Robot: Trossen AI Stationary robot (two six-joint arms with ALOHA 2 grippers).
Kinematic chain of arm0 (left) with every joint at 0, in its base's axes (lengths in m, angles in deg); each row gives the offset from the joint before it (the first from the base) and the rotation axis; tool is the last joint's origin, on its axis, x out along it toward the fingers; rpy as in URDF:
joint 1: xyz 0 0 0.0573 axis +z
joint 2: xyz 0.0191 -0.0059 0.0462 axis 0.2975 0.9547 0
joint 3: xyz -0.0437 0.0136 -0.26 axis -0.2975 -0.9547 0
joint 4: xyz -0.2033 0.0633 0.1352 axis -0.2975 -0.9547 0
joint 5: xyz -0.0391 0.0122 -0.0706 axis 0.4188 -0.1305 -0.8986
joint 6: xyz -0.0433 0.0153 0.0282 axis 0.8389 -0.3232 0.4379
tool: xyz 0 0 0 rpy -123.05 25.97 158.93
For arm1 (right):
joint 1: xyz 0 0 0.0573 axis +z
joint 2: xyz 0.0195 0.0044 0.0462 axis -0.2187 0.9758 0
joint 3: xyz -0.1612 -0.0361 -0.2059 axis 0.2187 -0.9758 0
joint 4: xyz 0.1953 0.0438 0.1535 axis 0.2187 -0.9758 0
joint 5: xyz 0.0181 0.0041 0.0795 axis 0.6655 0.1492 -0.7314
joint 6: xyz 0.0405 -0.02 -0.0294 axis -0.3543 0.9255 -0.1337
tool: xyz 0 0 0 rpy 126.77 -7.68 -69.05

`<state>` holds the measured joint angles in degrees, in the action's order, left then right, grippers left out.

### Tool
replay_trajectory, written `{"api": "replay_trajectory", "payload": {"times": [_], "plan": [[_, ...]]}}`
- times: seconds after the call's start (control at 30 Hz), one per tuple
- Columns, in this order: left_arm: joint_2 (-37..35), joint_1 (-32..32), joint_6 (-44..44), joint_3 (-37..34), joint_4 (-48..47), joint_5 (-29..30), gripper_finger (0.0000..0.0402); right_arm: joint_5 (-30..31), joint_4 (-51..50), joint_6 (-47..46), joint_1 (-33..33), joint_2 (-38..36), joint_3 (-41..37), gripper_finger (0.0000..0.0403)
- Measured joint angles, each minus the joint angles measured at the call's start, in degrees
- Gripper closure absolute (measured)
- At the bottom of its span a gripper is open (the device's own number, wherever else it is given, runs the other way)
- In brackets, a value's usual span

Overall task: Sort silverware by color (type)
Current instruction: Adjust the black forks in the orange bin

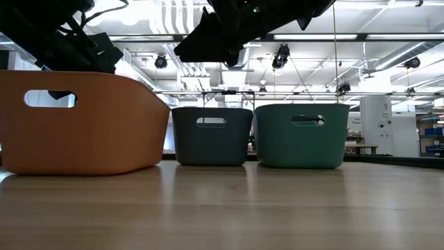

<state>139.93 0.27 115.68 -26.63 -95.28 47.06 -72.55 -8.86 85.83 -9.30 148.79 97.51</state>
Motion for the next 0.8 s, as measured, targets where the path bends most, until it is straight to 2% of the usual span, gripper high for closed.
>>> {"api": "replay_trajectory", "payload": {"times": [0.2,0.33,0.43,0.67,0.8], "plan": [[0.00,0.00,-1.28,1.18,-0.30,-2.19,0.0296,0.00,-0.07,0.01,0.00,0.02,0.00,0.0250],[0.00,0.00,-5.92,4.00,-0.31,-3.19,0.0316,0.01,-0.31,0.09,0.00,0.02,0.00,0.0250],[0.00,0.28,-11.63,6.35,-0.52,-4.59,0.0335,0.01,-1.24,0.07,0.00,0.02,0.00,0.0250],[0.00,3.85,-27.36,10.62,-2.52,-14.67,0.0394,-0.01,-5.29,0.10,0.00,-2.11,0.00,0.0250],[0.00,5.64,-39.04,10.99,-4.73,-18.69,0.0396,-0.01,-9.80,0.04,0.00,-4.38,0.00,0.0250]]}}
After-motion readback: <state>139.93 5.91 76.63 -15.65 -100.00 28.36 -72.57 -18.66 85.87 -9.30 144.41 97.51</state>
